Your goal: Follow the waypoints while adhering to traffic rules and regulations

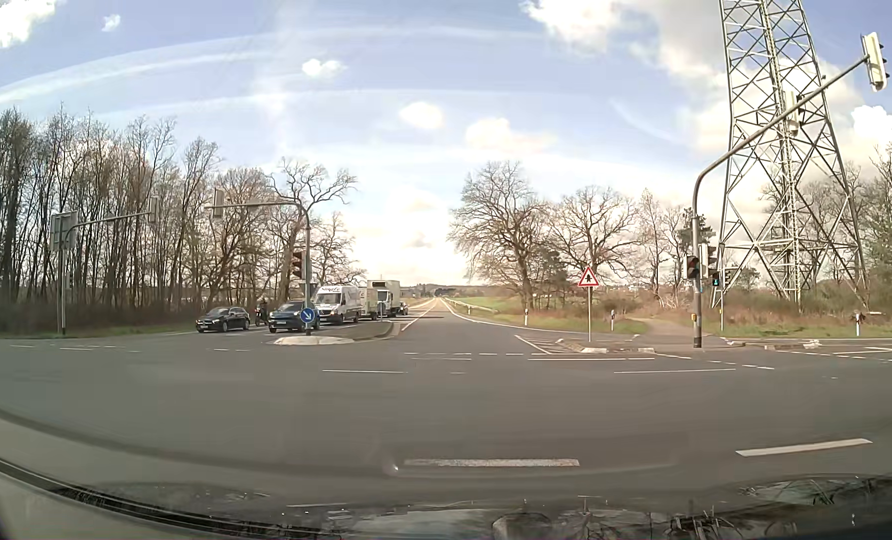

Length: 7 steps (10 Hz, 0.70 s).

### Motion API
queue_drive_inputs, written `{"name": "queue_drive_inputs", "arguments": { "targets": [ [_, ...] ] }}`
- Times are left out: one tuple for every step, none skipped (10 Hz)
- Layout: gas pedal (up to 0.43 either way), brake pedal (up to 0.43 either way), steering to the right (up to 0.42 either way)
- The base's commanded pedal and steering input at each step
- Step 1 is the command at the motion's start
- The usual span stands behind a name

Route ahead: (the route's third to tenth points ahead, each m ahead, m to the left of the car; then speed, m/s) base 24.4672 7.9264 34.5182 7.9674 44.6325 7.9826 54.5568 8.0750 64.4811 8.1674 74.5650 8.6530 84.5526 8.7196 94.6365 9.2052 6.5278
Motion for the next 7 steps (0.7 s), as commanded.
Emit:
{"name": "queue_drive_inputs", "arguments": {
  "targets": [
    [0.488, 0.0, -0.035],
    [0.531, 0.0, -0.034],
    [0.551, 0.0, -0.032],
    [0.551, 0.0, -0.028],
    [0.559, 0.0, -0.024],
    [0.559, 0.0, -0.018],
    [0.579, 0.0, -0.015]
  ]
}}
